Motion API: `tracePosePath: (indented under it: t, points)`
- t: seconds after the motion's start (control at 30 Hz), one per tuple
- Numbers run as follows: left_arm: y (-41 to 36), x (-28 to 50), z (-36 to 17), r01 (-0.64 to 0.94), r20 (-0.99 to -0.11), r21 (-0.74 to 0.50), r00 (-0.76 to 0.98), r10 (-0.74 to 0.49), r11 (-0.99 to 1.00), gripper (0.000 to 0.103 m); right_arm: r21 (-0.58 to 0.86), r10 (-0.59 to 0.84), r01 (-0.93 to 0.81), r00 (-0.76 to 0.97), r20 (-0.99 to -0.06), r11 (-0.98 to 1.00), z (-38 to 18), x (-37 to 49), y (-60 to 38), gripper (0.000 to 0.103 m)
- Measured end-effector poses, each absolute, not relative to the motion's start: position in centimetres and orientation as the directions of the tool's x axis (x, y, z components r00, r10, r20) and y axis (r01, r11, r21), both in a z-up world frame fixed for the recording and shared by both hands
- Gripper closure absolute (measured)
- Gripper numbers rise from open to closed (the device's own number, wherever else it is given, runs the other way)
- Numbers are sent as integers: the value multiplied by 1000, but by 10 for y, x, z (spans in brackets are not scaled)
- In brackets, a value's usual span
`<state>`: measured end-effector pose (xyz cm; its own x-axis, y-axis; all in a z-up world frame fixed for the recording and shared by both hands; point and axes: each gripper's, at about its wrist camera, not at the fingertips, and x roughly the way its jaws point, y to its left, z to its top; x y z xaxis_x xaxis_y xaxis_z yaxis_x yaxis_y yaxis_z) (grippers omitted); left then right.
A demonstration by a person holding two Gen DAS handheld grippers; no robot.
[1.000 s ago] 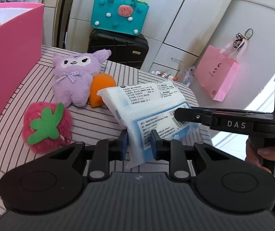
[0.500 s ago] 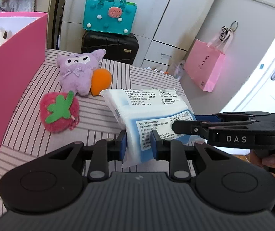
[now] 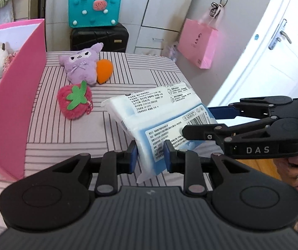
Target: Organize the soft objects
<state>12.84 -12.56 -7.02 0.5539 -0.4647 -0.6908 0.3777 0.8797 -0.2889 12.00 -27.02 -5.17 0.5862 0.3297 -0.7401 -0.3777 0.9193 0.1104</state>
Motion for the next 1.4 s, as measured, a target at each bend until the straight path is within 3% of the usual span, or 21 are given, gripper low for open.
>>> tracePosePath:
  t: [0.37,0.67,1.4]
  points:
    - [-72,102,-25,439,-695,-310,500,-516,843,80,175,403,-425,538,-741,888,-13,87,-233,41]
    - [-30,82,0,437,-709,-357,448,-544,825,80,133,414,-489,527,-742,862,18,70,-185,36]
    - [61,69,64,369,-669,-243,606,-430,897,79,60,494,-646,516,-699,761,80,75,-89,32]
